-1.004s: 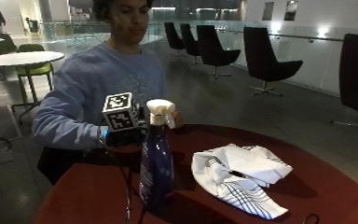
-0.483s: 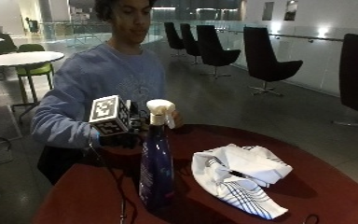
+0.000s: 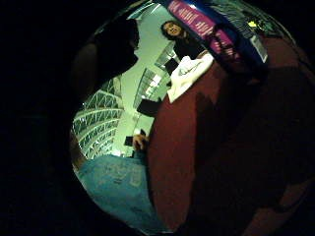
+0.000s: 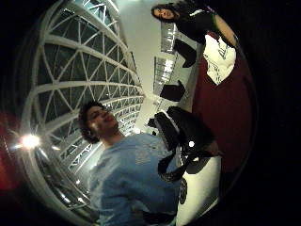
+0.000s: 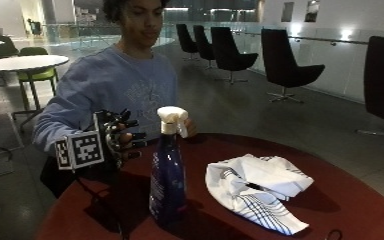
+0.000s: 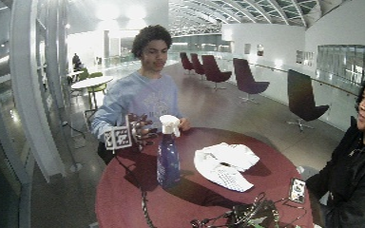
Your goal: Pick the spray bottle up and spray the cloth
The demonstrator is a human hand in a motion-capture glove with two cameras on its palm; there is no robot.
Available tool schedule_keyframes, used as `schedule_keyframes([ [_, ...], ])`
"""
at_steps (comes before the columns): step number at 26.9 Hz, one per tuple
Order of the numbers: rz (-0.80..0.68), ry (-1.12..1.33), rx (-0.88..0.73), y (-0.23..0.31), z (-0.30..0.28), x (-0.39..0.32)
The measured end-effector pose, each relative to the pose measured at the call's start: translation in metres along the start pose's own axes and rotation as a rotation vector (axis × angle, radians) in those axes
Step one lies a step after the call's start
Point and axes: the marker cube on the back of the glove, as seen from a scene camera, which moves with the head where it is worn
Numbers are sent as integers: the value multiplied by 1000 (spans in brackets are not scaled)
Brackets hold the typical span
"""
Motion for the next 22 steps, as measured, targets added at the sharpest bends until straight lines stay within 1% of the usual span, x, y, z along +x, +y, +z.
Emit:
schedule_keyframes([
  [5,68,62,61,-9,-11,10],
  [11,163,171,143,-37,-25,34],
  [16,196,243,224,-77,-37,55],
  [22,231,241,274,-125,-33,80],
])
